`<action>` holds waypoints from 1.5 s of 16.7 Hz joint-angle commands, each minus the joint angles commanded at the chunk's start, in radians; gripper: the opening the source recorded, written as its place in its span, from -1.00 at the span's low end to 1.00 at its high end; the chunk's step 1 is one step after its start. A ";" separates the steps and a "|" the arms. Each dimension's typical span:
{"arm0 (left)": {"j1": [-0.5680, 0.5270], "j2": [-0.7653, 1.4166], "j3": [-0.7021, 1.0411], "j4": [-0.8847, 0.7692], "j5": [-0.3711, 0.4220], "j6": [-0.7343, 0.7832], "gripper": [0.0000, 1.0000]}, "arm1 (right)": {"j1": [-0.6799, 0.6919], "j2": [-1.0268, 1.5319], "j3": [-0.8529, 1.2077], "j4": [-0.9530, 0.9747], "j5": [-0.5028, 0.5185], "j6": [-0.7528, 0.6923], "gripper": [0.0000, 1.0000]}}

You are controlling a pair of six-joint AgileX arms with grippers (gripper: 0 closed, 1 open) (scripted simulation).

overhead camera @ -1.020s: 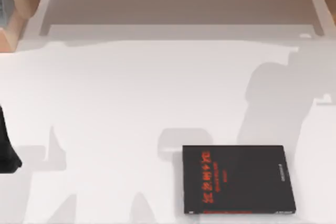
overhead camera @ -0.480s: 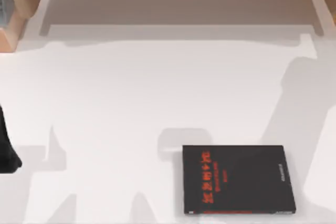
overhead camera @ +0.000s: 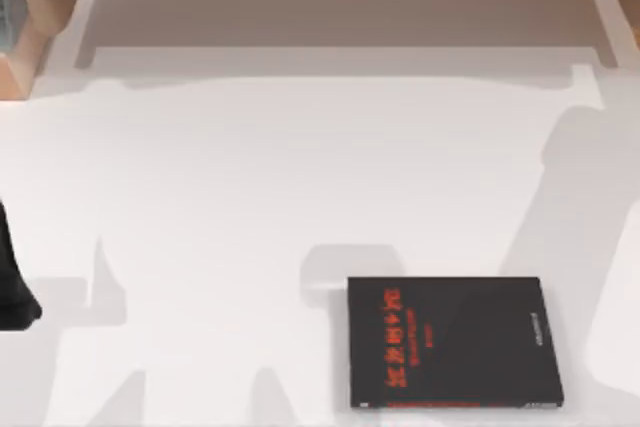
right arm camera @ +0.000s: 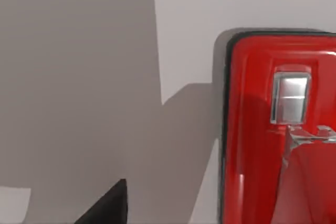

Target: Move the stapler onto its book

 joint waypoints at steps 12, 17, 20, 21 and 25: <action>0.000 0.000 0.000 0.000 0.000 0.000 1.00 | 0.000 0.000 0.000 0.000 0.000 0.000 -1.00; 0.000 0.000 0.000 0.000 0.000 0.000 1.00 | 0.000 0.000 0.000 0.000 0.000 0.000 -1.00; 0.000 0.000 0.000 0.000 0.000 0.000 1.00 | -0.003 -0.002 0.000 0.000 0.000 0.001 -1.00; 0.000 0.000 0.000 0.000 0.000 0.000 1.00 | -0.003 -0.002 0.000 0.000 0.000 0.001 -1.00; 0.000 0.000 0.000 0.000 0.000 0.000 1.00 | -0.012 -0.074 -0.045 -0.006 0.003 0.029 -1.00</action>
